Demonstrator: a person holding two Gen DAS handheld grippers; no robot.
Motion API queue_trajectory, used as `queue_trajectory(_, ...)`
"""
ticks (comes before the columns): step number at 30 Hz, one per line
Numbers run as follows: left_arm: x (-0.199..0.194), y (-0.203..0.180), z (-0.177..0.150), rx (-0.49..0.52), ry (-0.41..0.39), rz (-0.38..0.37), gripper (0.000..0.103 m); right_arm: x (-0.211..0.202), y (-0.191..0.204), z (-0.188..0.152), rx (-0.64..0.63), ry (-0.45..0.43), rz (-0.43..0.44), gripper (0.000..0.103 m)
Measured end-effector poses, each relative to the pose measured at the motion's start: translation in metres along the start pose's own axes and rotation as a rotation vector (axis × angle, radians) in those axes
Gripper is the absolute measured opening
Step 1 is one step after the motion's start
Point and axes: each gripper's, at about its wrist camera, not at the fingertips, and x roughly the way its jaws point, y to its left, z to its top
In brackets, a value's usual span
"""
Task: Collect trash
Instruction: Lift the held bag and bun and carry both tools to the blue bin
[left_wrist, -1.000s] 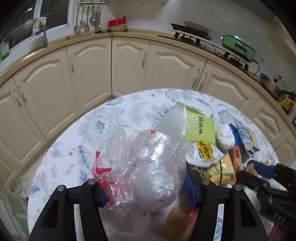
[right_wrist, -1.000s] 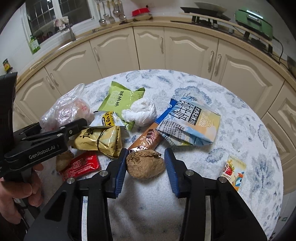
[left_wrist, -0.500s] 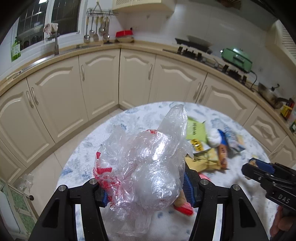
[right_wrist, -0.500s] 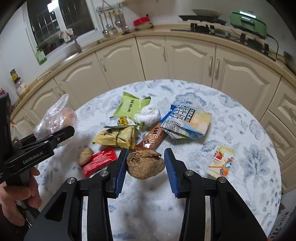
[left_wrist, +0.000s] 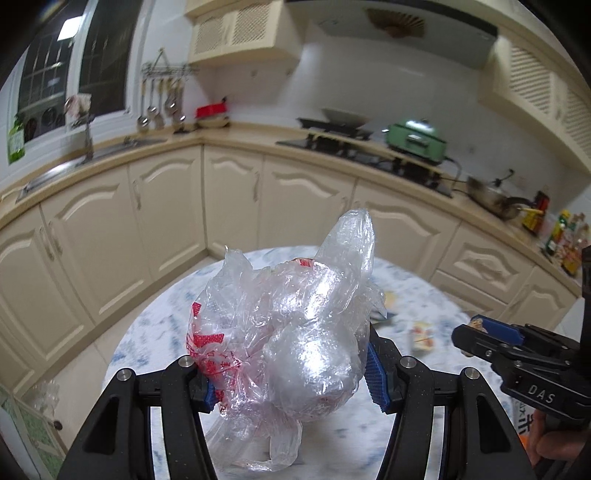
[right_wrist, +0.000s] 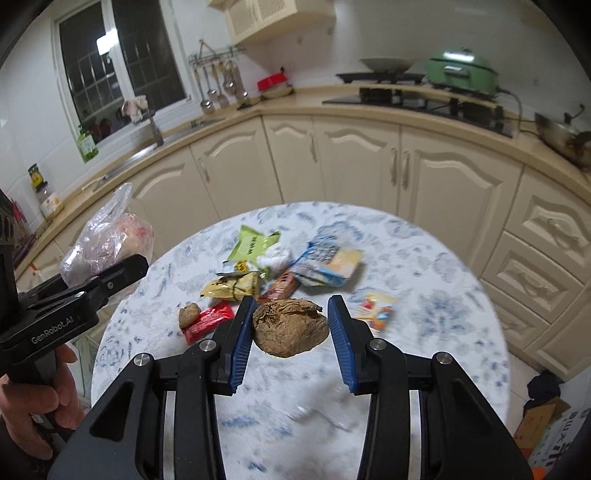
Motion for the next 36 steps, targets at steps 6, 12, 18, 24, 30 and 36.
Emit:
queue_trajectory(6,-0.029,-0.037,-0.011,0.055,-0.029,-0.064,0.056,-0.039,-0.028,-0.005,0.054,-0.058,-0.032,0.041)
queue_trajectory(12,-0.049,-0.072,-0.016,0.113,-0.054,-0.147,0.056,-0.085,-0.067,-0.012,0.115,-0.125,-0.097,0.041)
queue_trajectory(18,-0.053,-0.109,-0.018,0.181,-0.071,-0.225,0.056,-0.124,-0.111,-0.026,0.174,-0.166,-0.177,0.041)
queue_trajectory(24,-0.034,-0.147,-0.011,0.246,-0.055,-0.312,0.056,-0.16,-0.154,-0.045,0.239,-0.199,-0.256,0.041)
queue_trajectory(30,-0.006,-0.193,-0.006,0.309,-0.011,-0.409,0.056,-0.194,-0.199,-0.068,0.305,-0.215,-0.35,0.041)
queue_trajectory(36,0.033,-0.248,-0.003,0.365,0.079,-0.496,0.056,-0.216,-0.252,-0.098,0.397,-0.204,-0.435,0.041)
